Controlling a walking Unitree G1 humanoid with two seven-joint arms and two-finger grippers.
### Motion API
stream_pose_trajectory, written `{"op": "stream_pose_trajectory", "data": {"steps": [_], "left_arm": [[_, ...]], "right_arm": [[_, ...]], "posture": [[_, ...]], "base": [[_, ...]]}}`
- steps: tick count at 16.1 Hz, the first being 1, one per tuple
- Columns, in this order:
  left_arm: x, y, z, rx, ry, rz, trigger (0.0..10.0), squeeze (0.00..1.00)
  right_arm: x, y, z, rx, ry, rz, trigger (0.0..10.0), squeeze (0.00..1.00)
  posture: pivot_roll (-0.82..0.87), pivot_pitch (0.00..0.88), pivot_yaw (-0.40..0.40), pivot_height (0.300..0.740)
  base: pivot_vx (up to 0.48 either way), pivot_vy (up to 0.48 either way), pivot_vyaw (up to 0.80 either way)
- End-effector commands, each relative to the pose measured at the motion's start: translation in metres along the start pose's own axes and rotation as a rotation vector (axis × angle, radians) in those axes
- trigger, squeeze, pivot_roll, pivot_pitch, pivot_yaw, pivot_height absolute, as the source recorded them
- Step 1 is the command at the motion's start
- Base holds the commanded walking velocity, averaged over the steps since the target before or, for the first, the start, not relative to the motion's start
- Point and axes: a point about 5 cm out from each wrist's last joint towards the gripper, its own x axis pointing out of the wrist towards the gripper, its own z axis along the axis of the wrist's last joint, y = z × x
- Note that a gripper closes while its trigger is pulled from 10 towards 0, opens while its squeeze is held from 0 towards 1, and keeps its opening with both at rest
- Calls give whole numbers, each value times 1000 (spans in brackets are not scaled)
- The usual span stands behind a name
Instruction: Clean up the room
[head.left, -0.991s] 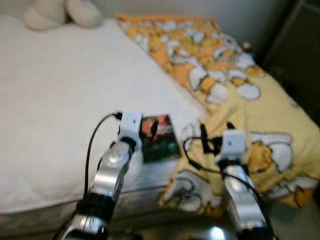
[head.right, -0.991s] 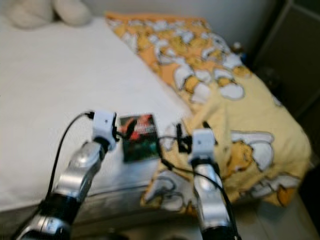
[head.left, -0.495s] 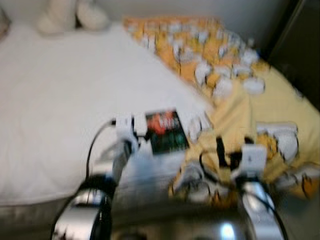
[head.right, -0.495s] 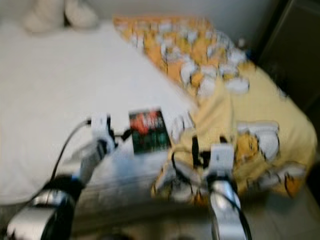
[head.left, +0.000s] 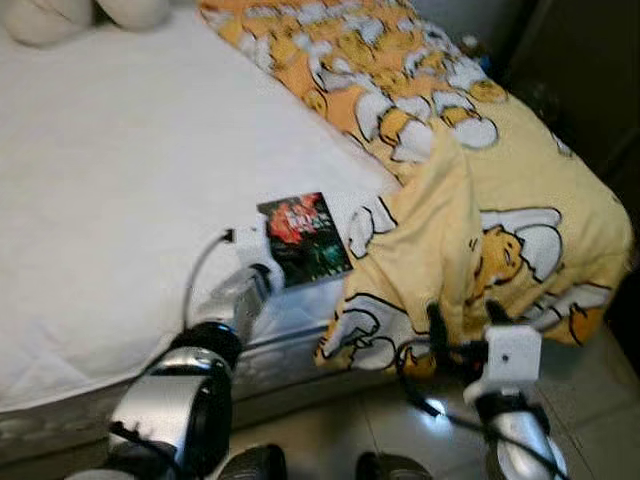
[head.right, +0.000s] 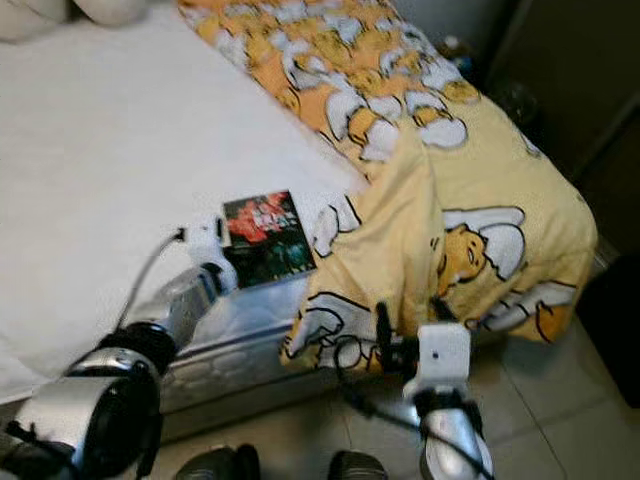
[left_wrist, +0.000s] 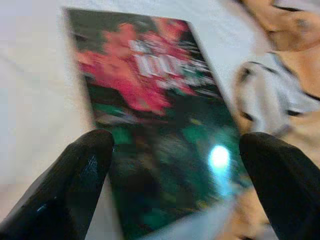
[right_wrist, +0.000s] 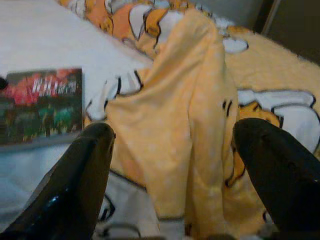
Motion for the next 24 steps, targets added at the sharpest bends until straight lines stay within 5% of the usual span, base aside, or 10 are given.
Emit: {"op": "stream_pose_trajectory", "data": {"steps": [1, 6, 8, 17, 23, 24], "left_arm": [[0, 6, 7, 19, -17, 31, 10000, 0], [-3, 18, 3, 26, -5, 106, 10000, 0], [-1, 10, -7, -115, 24, 75, 10000, 0], [0, -14, -34, -138, 111, 28, 10000, 0], [1, -33, -46, -274, 159, -35, 10000, 0], [-1, -33, -53, -325, 170, -42, 0, 0]], "right_arm": [[-4, -1, 2, -5, 12, 10, 10000, 0], [-19, -2, 2, -6, 60, 15, 10000, 0], [-21, 0, 3, 1, 72, 15, 10000, 0], [-24, 6, 4, 11, 93, 24, 10000, 0], [-25, 9, 3, 17, 107, 20, 10000, 0], [-25, 8, 3, 18, 110, 18, 10000, 0]], "posture": [[-176, 157, -6, 740], [-207, 187, -22, 740], [-222, 186, -23, 740], [-240, 204, -12, 740], [-240, 212, -6, 740], [-245, 217, -8, 740]], "base": [[0, 0, 0], [0, 0, 0], [0, 0, 0], [0, 0, 0], [0, 0, 0], [0, 0, 0]]}}
